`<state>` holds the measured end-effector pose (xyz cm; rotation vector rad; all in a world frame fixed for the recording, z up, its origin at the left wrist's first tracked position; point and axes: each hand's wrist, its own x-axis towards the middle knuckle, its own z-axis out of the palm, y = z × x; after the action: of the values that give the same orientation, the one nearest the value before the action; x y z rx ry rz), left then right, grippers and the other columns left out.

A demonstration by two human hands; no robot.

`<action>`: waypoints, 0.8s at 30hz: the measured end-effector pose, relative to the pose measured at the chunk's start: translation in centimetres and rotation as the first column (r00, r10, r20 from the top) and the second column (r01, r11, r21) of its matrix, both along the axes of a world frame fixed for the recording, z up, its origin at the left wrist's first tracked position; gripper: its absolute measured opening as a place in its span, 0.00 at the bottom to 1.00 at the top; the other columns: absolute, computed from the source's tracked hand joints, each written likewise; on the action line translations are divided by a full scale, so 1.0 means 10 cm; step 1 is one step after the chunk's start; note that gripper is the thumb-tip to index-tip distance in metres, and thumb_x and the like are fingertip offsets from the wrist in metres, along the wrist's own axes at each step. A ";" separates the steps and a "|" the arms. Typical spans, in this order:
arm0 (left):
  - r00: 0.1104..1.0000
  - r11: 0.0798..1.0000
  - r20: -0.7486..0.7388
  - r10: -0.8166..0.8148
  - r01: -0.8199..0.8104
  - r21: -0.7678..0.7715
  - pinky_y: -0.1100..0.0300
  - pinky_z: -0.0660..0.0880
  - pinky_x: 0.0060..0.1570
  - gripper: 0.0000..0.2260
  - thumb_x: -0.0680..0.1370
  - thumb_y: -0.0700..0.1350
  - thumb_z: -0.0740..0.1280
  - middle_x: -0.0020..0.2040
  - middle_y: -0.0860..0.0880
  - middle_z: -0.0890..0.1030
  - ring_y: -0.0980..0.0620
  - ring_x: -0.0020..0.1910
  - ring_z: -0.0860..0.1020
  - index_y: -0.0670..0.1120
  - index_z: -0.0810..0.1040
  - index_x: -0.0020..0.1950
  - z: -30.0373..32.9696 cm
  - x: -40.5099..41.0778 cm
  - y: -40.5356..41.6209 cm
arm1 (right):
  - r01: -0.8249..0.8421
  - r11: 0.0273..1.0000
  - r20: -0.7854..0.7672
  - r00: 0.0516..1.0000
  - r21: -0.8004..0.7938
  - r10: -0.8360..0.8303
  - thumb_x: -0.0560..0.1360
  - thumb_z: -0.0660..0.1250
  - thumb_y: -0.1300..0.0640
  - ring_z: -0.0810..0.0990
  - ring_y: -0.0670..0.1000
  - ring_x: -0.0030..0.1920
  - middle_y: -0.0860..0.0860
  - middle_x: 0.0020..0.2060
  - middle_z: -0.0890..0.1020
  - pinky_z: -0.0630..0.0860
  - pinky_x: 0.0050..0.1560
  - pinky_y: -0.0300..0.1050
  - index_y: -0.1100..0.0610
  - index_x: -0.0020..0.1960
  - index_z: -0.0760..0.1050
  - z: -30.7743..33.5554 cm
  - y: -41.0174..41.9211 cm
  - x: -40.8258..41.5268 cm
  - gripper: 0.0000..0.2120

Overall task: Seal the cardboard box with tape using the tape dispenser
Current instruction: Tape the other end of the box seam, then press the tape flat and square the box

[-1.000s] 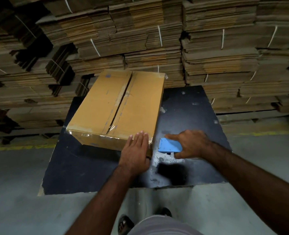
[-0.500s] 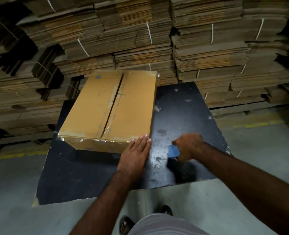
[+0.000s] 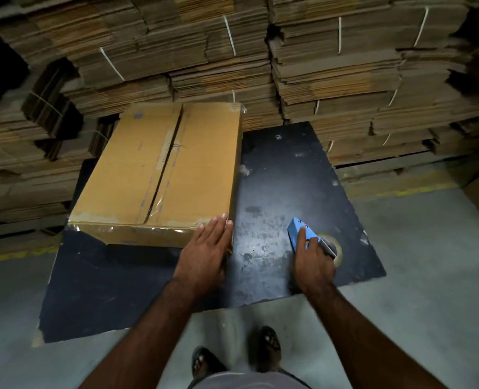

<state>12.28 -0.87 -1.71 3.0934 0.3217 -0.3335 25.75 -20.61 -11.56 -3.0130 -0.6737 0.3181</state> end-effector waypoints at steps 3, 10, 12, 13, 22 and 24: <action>1.000 1.000 -0.004 0.001 -0.001 -0.016 0.53 0.37 0.77 0.45 0.76 0.47 0.67 0.81 0.44 0.36 0.47 0.80 0.38 0.44 0.38 0.81 0.00 0.00 0.00 | 0.001 1.000 -0.038 0.999 -0.029 -0.002 0.78 0.57 0.63 0.82 0.57 0.52 0.62 0.69 0.71 0.77 0.38 0.48 0.58 0.80 0.50 -0.01 -0.02 -0.02 0.33; 1.000 1.000 -0.013 -0.007 0.007 -0.029 0.53 0.38 0.77 0.43 0.77 0.48 0.65 0.81 0.46 0.37 0.48 0.80 0.39 0.45 0.39 0.81 0.00 -0.01 0.01 | -0.053 0.998 -0.070 0.996 -0.017 0.052 0.76 0.60 0.50 0.80 0.58 0.59 0.55 0.60 0.80 0.75 0.55 0.48 0.49 0.73 0.64 0.42 -0.05 0.19 0.25; 0.999 0.992 0.033 0.005 0.000 -0.130 0.52 0.39 0.78 0.40 0.76 0.47 0.64 0.81 0.46 0.40 0.48 0.80 0.41 0.45 0.43 0.82 0.01 -0.03 0.04 | -0.070 0.996 -0.077 0.995 -0.051 0.066 0.75 0.61 0.48 0.81 0.60 0.55 0.56 0.56 0.82 0.76 0.51 0.49 0.50 0.65 0.70 0.65 0.00 0.28 0.19; 0.996 0.977 0.084 0.033 -0.014 -0.214 0.53 0.40 0.78 0.39 0.75 0.47 0.63 0.82 0.46 0.44 0.48 0.81 0.44 0.44 0.47 0.82 0.02 -0.04 0.06 | -0.079 0.996 -0.063 0.995 -0.033 0.076 0.75 0.61 0.47 0.81 0.61 0.55 0.56 0.55 0.82 0.76 0.51 0.50 0.51 0.62 0.72 0.75 0.05 0.32 0.17; 0.534 0.708 0.512 0.673 -0.263 -0.656 0.65 0.71 0.58 0.21 0.71 0.46 0.63 0.55 0.44 0.83 0.48 0.54 0.80 0.40 0.81 0.60 0.20 -0.57 0.72 | -0.399 0.765 0.045 0.898 0.505 0.438 0.74 0.66 0.47 0.83 0.54 0.49 0.46 0.48 0.84 0.79 0.46 0.48 0.45 0.64 0.73 1.25 1.24 -0.20 0.19; 0.329 0.545 0.443 0.834 -0.364 -0.755 0.69 0.72 0.50 0.12 0.74 0.43 0.67 0.49 0.46 0.84 0.50 0.48 0.80 0.42 0.82 0.55 0.23 -0.76 0.98 | -0.462 0.675 0.063 0.848 0.575 0.527 0.73 0.66 0.47 0.82 0.53 0.50 0.47 0.52 0.81 0.79 0.46 0.50 0.46 0.68 0.69 1.28 1.59 -0.45 0.23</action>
<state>4.71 8.90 0.55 1.9641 1.1148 0.8140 21.28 -4.74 1.28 -2.1780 -1.3074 0.2306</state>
